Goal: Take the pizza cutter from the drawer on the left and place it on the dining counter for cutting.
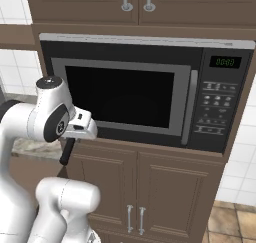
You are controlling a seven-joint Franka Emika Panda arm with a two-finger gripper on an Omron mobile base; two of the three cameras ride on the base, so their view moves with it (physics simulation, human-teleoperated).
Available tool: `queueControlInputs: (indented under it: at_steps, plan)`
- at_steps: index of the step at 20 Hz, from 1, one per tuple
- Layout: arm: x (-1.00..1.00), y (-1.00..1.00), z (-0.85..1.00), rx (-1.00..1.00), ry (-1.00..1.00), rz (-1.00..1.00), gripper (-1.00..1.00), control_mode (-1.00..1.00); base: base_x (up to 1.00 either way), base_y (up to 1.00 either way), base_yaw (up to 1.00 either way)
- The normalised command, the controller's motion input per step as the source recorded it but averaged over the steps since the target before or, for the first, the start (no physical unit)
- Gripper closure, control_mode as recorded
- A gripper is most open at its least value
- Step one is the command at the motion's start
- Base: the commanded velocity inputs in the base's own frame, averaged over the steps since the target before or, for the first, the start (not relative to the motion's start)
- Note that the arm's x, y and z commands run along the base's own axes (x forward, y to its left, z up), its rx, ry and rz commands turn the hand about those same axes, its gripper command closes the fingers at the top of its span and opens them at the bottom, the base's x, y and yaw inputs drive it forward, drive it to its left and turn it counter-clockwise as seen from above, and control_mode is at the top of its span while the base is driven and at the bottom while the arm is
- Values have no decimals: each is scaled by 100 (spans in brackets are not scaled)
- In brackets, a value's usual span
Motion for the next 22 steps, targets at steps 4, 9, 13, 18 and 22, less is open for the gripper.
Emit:
queueControlInputs:
  at_steps: [4, 9, 13, 18, 22]
  plan:
    - [0, 0, 0, 0, 0, 0, 100, 100, -22, -42, 7]
    - [0, 0, 0, 0, 0, 0, 100, 100, -62, -91, 11]
    - [0, 0, 0, 0, 0, 0, 100, 100, -69, -75, 40]
    - [0, 0, 0, 0, 0, 0, 100, 100, -55, -2, 89]
    - [0, 0, 0, 0, 0, 0, 100, 100, -21, 0, 99]
